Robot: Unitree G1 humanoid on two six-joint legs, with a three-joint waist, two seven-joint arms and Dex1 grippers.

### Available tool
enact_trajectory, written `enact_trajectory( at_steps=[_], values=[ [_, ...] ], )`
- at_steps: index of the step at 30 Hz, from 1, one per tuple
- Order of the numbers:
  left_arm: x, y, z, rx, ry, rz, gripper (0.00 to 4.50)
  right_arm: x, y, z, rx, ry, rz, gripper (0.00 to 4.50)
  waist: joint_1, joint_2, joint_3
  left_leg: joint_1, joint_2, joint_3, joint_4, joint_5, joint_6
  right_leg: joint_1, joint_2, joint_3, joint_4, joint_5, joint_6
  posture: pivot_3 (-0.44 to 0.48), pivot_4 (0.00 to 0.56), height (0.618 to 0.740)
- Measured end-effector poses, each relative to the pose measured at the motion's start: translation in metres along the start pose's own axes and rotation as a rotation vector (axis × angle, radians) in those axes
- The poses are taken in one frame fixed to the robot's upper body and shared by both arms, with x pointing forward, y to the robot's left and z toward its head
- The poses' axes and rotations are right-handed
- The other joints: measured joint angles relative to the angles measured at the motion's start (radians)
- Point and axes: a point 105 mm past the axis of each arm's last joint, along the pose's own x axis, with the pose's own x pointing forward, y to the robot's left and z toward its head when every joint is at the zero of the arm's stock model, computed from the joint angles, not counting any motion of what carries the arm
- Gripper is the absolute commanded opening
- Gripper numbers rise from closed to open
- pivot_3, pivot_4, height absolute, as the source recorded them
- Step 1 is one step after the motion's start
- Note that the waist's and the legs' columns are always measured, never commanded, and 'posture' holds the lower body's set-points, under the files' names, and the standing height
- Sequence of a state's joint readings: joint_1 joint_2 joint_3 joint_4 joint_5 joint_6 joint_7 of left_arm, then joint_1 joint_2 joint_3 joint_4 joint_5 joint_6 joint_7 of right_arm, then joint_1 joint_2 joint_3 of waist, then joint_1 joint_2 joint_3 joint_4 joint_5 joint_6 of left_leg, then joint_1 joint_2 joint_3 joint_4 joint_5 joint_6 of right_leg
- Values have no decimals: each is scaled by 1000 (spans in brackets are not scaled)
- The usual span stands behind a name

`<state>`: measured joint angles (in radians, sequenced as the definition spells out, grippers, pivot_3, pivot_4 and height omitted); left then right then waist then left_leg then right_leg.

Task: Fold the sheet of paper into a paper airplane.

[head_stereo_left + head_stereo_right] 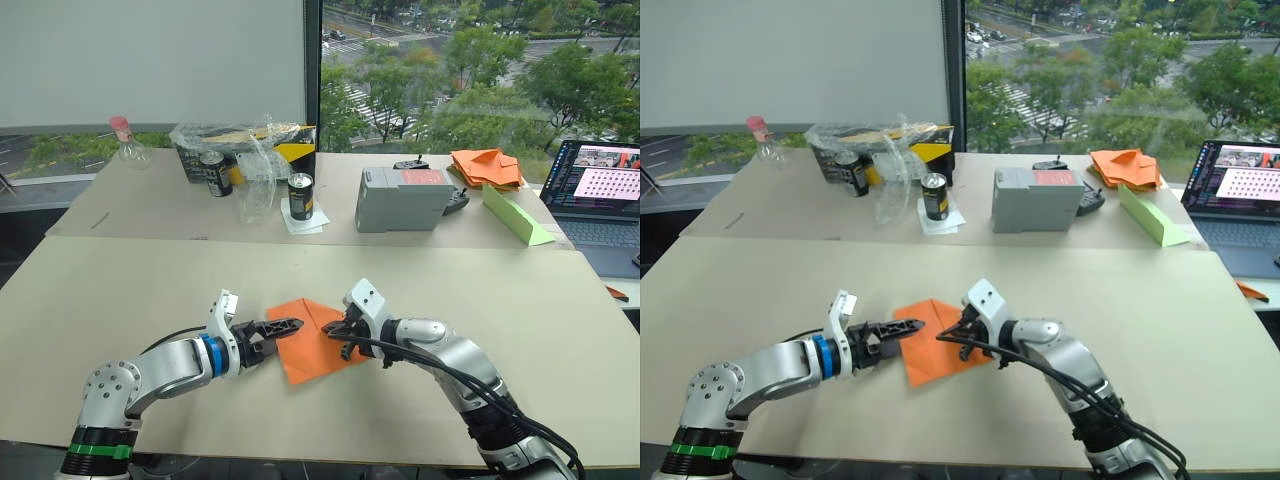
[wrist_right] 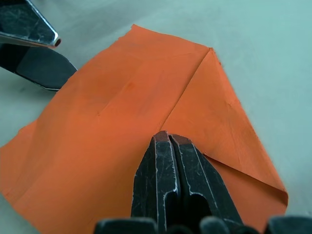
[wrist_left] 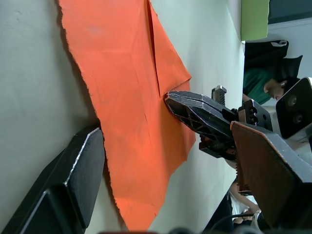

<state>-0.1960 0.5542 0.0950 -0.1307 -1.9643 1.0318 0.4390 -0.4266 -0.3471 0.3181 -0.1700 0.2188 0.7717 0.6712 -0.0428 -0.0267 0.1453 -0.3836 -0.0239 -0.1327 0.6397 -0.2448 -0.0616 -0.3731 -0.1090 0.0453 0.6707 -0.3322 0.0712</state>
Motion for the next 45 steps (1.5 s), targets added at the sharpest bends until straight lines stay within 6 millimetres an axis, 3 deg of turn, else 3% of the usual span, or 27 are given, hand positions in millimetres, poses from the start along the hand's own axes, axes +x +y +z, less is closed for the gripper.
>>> enact_trajectory(
  at_steps=[43,45],
  values=[
    [15,6,27,-16,-86,-27,4254,-2,-2,-2,-9,11,-6,0,1,0,0,2,0,0,0,0,0,2,0,0,0,0,0,0,150,740],
    [14,7,27,-22,-92,-28,3690,-2,-2,-2,-9,12,-6,0,1,0,0,2,0,0,0,0,0,2,0,0,0,0,0,0,150,740]
  ],
)
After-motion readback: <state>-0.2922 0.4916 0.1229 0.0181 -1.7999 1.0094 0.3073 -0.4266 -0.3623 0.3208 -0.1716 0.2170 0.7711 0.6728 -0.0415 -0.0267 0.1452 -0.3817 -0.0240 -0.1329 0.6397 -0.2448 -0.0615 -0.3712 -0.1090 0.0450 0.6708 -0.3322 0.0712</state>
